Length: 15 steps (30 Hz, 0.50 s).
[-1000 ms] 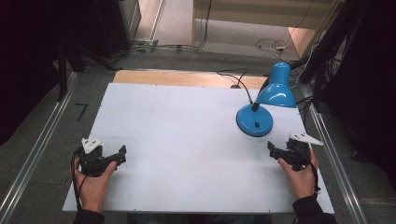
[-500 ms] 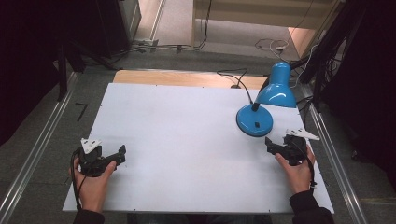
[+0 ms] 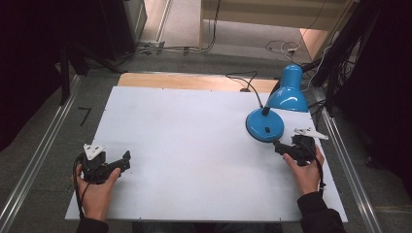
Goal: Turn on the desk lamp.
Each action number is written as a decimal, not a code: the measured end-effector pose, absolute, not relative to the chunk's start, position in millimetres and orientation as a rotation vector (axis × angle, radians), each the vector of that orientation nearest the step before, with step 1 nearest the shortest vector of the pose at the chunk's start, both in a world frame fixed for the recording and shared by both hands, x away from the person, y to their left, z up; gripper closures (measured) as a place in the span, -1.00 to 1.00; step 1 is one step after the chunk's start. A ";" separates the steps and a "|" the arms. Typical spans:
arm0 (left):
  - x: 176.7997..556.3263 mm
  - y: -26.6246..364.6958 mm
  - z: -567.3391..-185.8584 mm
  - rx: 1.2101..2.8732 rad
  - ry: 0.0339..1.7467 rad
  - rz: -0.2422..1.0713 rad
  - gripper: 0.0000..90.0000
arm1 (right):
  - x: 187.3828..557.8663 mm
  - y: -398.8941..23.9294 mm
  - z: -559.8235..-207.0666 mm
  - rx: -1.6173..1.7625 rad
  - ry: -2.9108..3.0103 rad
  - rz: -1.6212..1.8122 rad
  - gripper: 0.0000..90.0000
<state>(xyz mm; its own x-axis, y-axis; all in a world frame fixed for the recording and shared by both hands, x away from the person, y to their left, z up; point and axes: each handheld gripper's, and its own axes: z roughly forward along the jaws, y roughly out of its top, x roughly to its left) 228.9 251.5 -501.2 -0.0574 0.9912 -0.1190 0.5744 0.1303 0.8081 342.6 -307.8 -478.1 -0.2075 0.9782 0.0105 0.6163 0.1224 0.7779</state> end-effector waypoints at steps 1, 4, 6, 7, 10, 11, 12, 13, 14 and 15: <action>228.9 251.5 -501.2 1.525 1.719 0.766 -0.83 | 342.6 -307.8 -478.1 1.537 1.888 0.912 -0.68; 228.7 251.6 -501.0 1.525 1.717 0.767 -0.83 | 347.1 -306.1 -478.5 1.538 1.882 0.912 -0.68; 228.7 251.6 -501.0 1.524 1.717 0.767 -0.83 | 349.4 -305.2 -478.6 1.533 1.887 0.910 -0.68; 228.7 251.7 -501.1 1.523 1.717 0.766 -0.83 | 349.4 -305.2 -478.6 1.533 1.887 0.910 -0.68; 228.6 251.9 -501.0 1.523 1.719 0.767 -0.83 | 352.0 -303.7 -478.2 1.538 1.884 0.909 -0.68; 228.6 252.0 -501.0 1.523 1.718 0.765 -0.83 | 353.0 -303.4 -478.1 1.535 1.885 0.909 -0.68; 228.6 252.0 -501.1 1.522 1.719 0.766 -0.83 | 353.7 -302.9 -477.9 1.535 1.883 0.908 -0.68; 228.6 252.0 -501.1 1.522 1.718 0.766 -0.83 | 355.2 -302.1 -477.4 1.537 1.881 0.909 -0.67; 228.7 251.9 -501.1 1.522 1.718 0.765 -0.83 | 355.2 -302.1 -477.4 1.537 1.881 0.909 -0.67; 228.7 251.9 -501.1 1.523 1.718 0.765 -0.83 | 355.9 -301.7 -477.1 1.538 1.878 0.912 -0.65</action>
